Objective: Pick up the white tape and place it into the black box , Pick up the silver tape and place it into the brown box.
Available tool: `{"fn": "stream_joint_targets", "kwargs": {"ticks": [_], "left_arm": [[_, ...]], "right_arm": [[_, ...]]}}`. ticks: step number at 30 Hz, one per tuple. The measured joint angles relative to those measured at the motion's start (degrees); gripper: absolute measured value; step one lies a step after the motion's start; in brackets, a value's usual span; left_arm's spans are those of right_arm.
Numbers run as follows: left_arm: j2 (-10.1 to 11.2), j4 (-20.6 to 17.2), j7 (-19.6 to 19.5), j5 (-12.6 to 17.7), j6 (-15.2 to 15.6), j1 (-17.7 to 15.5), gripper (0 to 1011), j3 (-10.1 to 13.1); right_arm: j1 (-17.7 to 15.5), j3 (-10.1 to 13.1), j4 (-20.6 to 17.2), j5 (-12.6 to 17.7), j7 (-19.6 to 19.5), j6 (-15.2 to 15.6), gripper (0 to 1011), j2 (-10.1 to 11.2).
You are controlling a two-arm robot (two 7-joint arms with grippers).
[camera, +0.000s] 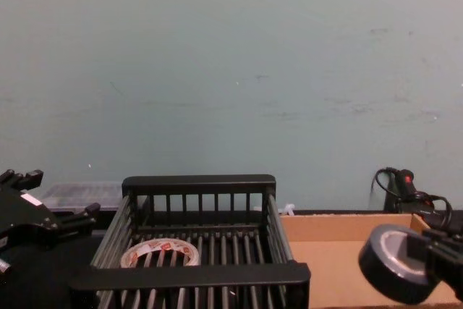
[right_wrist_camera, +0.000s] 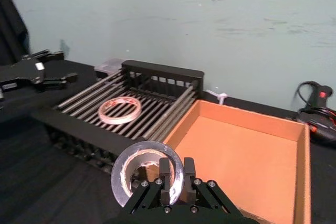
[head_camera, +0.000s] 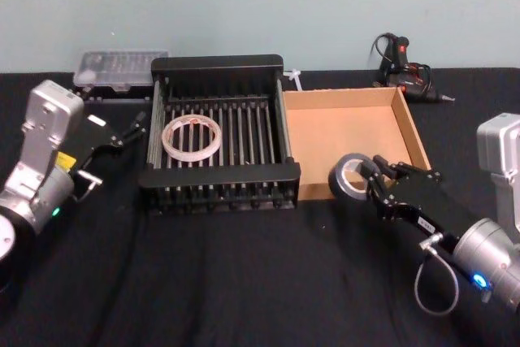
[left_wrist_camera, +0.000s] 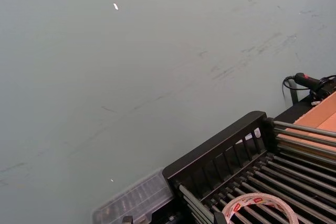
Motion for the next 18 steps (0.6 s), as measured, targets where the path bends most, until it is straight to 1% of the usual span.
{"fn": "stream_joint_targets", "kwargs": {"ticks": [8, 18], "left_arm": [[0.0, 0.0, 0.0, 0.0, 0.0, 0.0, 1001, 0.0], [0.0, 0.0, 0.0, 0.0, 0.0, 0.0, 1001, 0.0]], "right_arm": [[1.7, 1.0, 1.4, 0.6, -0.9, 1.6, 159, -0.9], [5.5, 1.2, 5.0, 0.4, -1.5, 3.2, 160, -1.9]]}}
